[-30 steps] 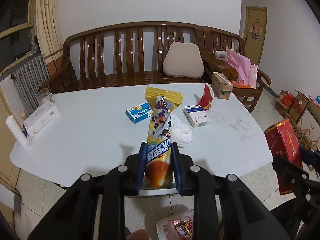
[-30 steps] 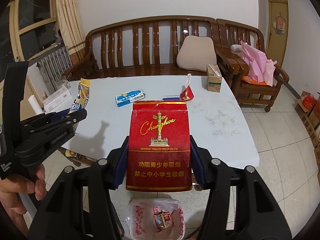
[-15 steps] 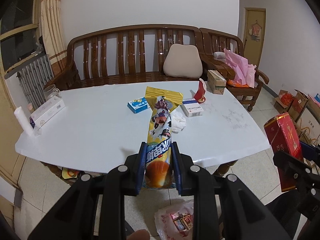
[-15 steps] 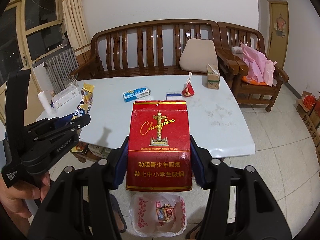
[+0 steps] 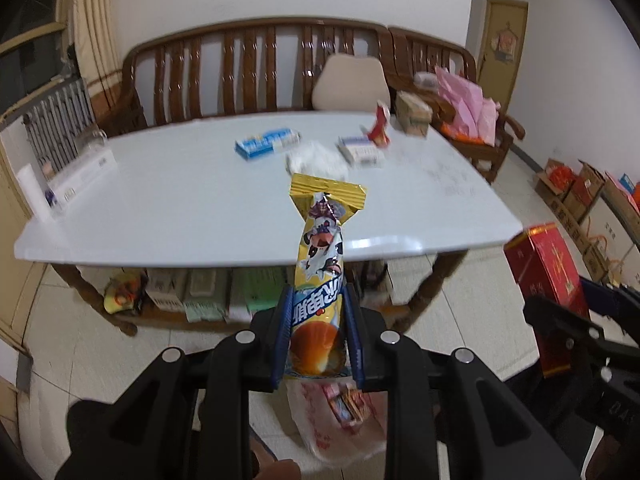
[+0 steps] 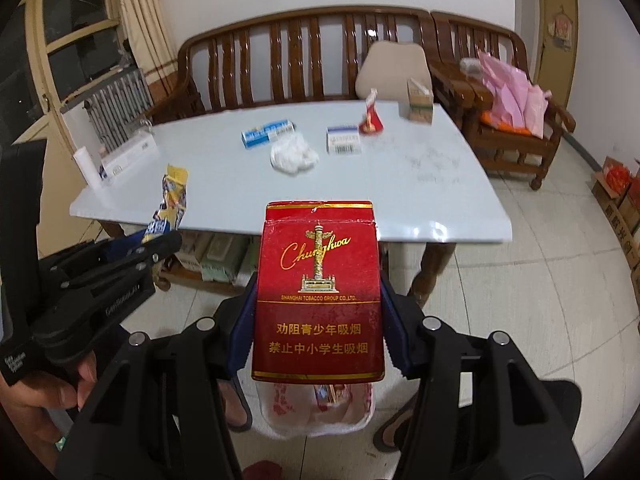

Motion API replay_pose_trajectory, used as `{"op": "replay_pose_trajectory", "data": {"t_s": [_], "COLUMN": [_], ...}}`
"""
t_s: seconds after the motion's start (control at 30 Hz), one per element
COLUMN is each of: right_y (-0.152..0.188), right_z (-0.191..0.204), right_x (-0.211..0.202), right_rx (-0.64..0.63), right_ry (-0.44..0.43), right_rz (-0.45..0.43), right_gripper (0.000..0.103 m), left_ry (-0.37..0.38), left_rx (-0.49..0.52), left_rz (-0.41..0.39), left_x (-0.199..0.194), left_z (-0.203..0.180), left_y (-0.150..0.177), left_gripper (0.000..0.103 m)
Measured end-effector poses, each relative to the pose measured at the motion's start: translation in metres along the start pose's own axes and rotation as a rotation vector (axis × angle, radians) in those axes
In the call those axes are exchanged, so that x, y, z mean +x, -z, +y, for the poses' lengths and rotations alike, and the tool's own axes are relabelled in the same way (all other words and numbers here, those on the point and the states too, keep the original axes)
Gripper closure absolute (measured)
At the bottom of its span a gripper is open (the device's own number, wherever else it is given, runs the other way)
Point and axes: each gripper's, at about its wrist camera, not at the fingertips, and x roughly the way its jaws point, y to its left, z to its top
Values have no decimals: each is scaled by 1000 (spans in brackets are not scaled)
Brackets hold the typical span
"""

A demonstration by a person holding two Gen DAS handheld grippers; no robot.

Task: Collect trash
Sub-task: 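Lift both held items and carry them down over the plastic bag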

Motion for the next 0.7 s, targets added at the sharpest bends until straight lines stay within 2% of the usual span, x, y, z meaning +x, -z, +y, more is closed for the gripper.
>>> {"op": "replay_pose_trajectory", "data": {"t_s": [0.17,0.33,0.53,0.63,0.7], "right_y": [22,44,80,97,108], "right_z": [-3,-5,-9,-11,-13], "right_x": [11,32,79,106,124], "right_rx": [9,12,33,29,37], "right_ry": [10,5,0,24,34], "right_rz": [44,99,198,248,287], "right_gripper": [50,50,50,50,50], "left_ry": [17,7,22,-5,11], "left_rx": [-15,-6,-34,-29,-49], "left_rz": [68,173,290,331,378], "left_x": [19,56,107,132,147], "left_z": [-2,-7,-10,-11,-10], "left_y": [30,66,112,132,144], "left_gripper": [79,78,78,78,79]}}
